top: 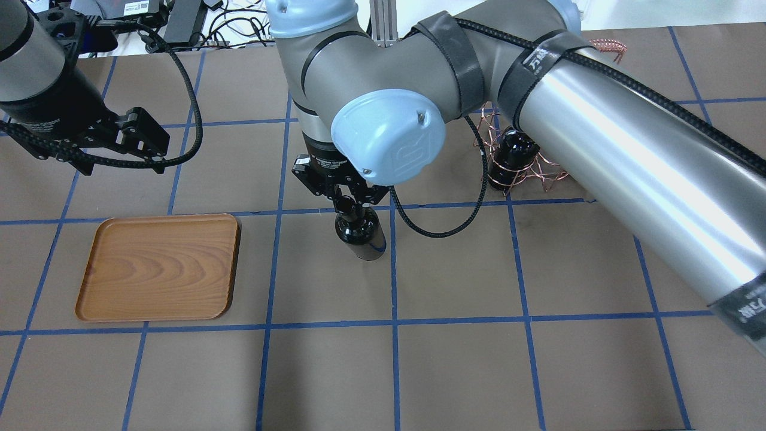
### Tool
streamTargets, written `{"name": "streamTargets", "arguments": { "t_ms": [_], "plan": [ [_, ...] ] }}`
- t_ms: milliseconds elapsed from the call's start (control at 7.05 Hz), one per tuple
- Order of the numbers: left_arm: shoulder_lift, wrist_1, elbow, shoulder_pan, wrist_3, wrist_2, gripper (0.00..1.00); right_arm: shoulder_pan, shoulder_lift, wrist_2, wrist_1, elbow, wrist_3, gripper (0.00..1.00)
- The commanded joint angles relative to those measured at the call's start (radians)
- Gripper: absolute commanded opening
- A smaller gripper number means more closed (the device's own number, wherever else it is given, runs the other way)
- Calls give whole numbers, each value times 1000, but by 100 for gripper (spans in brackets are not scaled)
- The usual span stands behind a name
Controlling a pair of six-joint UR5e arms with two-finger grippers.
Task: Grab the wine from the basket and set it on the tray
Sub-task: 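Carry the bottle toward the table center and lower it upright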
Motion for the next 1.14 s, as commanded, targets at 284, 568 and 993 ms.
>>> {"name": "streamTargets", "arguments": {
  "t_ms": [284, 568, 993],
  "plan": [
    [2, 0, 0, 1, 0, 3, 100, 0, -26, 33, 75, 48, -36, 23],
    [0, -2, -2, -4, -1, 3, 100, -9, -37, 39, 49, 71, -47, 23],
    [-2, -5, -2, -4, -1, 2, 100, -9, -37, 32, -8, 76, -50, 24]
  ]
}}
